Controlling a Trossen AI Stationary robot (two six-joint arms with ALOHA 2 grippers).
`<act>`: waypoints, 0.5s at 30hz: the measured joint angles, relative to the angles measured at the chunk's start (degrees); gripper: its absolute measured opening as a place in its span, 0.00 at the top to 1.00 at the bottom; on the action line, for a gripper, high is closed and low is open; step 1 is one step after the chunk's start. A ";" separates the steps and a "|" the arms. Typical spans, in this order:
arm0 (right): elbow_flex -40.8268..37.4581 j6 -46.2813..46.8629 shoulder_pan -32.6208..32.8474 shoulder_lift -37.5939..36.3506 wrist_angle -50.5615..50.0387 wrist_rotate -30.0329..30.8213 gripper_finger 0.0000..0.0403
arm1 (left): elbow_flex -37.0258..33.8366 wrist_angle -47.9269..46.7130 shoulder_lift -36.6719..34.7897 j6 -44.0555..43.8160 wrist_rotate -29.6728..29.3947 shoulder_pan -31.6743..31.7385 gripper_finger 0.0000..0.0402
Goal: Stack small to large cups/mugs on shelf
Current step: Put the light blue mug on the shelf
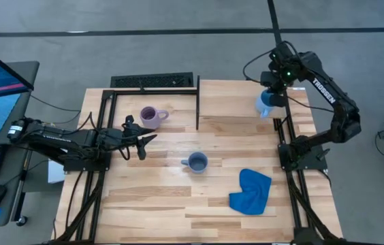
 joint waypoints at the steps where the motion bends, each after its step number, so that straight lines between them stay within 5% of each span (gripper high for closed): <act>1: 0.08 -0.21 0.39 0.51 0.02 0.32 0.97 | 0.01 0.00 0.00 0.00 -0.01 0.00 0.74; 15: 1.94 -0.71 3.42 1.75 2.54 1.84 0.97 | 0.01 -0.04 0.00 0.66 0.01 0.00 0.74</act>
